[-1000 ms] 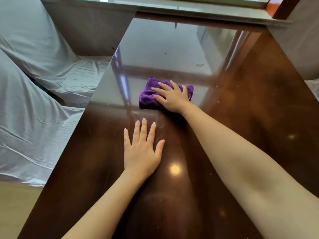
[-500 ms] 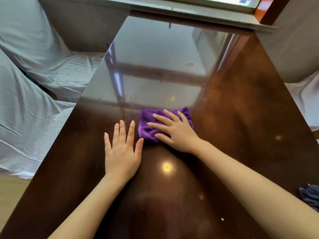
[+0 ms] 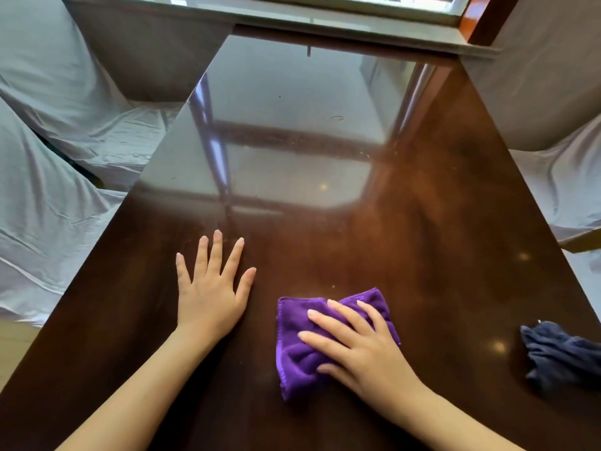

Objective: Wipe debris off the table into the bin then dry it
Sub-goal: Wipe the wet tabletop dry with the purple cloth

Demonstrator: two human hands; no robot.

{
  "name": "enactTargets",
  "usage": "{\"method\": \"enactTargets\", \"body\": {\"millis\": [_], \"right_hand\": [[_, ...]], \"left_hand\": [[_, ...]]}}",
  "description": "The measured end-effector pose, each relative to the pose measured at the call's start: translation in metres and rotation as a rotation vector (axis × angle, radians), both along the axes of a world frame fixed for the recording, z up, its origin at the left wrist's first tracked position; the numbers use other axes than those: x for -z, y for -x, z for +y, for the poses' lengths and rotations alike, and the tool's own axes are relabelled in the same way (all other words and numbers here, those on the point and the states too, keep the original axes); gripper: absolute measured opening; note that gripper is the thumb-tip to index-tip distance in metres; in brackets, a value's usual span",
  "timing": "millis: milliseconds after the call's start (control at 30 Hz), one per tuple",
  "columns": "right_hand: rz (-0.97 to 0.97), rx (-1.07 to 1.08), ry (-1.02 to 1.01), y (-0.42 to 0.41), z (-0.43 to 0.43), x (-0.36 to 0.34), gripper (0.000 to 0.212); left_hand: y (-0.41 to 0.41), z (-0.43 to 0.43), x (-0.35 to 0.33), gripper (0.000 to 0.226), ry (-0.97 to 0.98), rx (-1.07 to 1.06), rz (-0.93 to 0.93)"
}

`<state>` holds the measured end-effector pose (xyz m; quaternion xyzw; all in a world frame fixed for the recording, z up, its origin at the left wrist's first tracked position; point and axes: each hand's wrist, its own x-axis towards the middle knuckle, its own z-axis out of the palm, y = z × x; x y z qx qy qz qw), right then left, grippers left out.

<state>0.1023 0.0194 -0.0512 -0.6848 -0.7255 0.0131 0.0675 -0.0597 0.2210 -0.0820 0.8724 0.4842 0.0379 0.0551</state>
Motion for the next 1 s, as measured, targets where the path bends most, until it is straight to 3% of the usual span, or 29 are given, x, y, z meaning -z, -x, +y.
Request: {"method": "enactTargets", "body": {"millis": [167,233,333,400,1000], "right_hand": [[0.236,0.330,-0.314,-0.064,0.031,-0.013,0.032],[0.237,0.449,-0.289,-0.101,0.054,-0.017,0.034],[0.170,0.519,-0.066,-0.143,0.086,-0.010,0.039],[0.116,0.515,0.058,-0.150,0.092,0.003,0.043],[0.051,0.103,0.104,0.026,-0.092,0.007,0.048]], "left_hand": [[0.001,-0.018,-0.001,0.062,-0.023,0.042,-0.001],[0.000,-0.023,-0.001,0.059,-0.012,0.036,0.004],[-0.001,-0.027,-0.005,0.062,0.004,0.023,0.001],[-0.002,-0.030,-0.008,0.063,0.001,0.033,-0.003],[0.001,-0.045,-0.015,0.058,0.020,0.022,0.007]]}}
